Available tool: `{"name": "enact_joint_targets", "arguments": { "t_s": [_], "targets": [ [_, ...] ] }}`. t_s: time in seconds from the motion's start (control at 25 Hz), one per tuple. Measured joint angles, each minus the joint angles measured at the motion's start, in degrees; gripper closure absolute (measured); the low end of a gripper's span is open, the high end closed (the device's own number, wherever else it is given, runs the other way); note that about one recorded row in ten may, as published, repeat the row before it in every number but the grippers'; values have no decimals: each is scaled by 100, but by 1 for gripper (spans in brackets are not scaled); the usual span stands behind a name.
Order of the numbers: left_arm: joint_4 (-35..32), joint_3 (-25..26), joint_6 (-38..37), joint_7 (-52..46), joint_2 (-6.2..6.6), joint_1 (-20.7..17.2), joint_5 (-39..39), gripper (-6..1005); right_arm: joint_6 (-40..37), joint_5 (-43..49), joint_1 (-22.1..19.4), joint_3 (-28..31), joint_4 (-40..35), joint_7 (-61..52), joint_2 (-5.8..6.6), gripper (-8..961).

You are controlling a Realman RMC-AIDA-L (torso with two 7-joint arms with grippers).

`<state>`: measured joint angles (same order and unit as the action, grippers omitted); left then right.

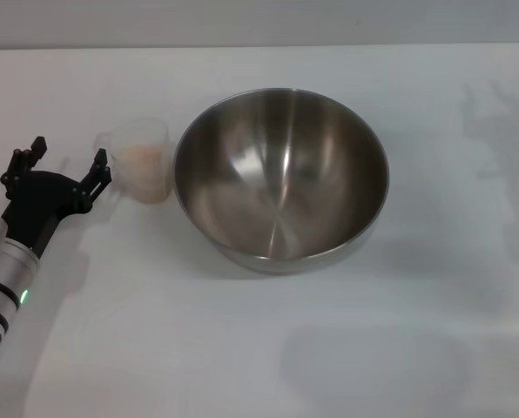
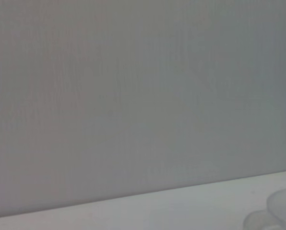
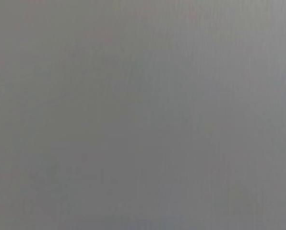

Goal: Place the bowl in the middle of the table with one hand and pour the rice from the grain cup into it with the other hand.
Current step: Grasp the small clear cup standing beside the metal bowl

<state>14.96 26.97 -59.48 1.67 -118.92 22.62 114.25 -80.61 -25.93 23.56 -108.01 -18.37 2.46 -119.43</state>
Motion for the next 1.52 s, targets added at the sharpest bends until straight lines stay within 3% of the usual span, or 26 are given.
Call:
{"name": "enact_joint_targets", "arguments": {
  "t_s": [0.84, 1.12, 1.28, 1.52],
  "targets": [
    [-78, 314, 490, 0, -7, 372, 0, 140, 181, -7, 193, 0, 0, 0, 8, 580],
    [-65, 317, 491, 0, -14, 373, 0, 343, 184, -9, 206, 5, 0, 0, 8, 581],
    [-11, 250, 469, 0, -18, 408, 46, 528, 184, -9, 208, 12, 0, -1, 13, 581],
    [83, 245, 467, -1, -21, 426, 58, 675, 184, -9, 201, 17, 7, -1, 17, 581]
  ]
}}
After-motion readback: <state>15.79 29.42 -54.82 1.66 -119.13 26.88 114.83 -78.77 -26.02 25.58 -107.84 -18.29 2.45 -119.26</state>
